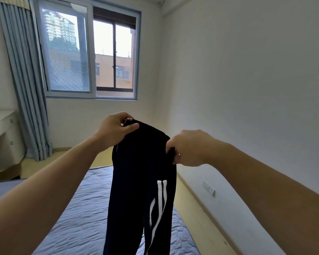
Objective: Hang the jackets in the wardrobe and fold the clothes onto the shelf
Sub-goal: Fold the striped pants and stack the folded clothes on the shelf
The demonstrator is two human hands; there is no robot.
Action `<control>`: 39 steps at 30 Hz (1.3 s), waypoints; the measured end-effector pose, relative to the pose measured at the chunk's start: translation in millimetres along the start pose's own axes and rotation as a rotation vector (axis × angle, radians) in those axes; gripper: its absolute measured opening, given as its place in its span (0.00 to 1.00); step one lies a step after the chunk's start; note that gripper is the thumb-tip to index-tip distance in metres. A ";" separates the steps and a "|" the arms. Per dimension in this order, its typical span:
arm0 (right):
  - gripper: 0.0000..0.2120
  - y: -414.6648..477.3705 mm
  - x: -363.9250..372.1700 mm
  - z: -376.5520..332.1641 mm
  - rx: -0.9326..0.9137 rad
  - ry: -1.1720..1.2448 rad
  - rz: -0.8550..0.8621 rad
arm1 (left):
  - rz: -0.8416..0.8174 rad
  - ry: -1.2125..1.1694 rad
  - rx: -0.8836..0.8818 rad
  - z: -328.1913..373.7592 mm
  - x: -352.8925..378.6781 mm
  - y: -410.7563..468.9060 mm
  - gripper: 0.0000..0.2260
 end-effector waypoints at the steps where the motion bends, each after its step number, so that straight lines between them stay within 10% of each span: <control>1: 0.10 1.9 -2.3 -0.8 -0.019 -0.037 0.067 | 0.009 -0.004 -0.008 1.0 -0.1 -2.5 0.06; 10: 0.08 13.1 -19.4 10.8 -0.028 0.334 0.320 | -0.145 -0.185 0.023 15.2 13.3 -24.2 0.19; 14: 0.11 11.5 -24.8 20.7 0.057 0.348 0.400 | -0.305 -0.449 -0.097 18.2 20.0 -31.0 0.10; 18: 0.15 10.2 -24.4 31.6 0.127 0.427 0.446 | -0.346 -0.047 0.079 24.6 27.5 -39.1 0.24; 21: 0.14 7.1 -25.1 35.3 0.135 0.491 0.469 | -0.305 -0.137 0.060 29.6 38.7 -35.9 0.12; 25: 0.14 0.0 -32.9 27.2 -0.001 0.656 0.406 | -0.382 -0.637 -0.129 36.1 39.6 -26.8 0.20; 39: 0.14 -0.7 -42.6 20.5 -0.045 0.644 0.211 | -0.423 -0.742 -0.167 40.0 24.2 -2.2 0.10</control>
Point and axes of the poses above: each hand's wrist, its own y-axis towards the middle knuckle, its own x-axis out of the palm, z = x × y, the point moved 5 cm from there along y, towards the middle knuckle, and after that the axes turned 1 degree about z, right-handed, at the moved point
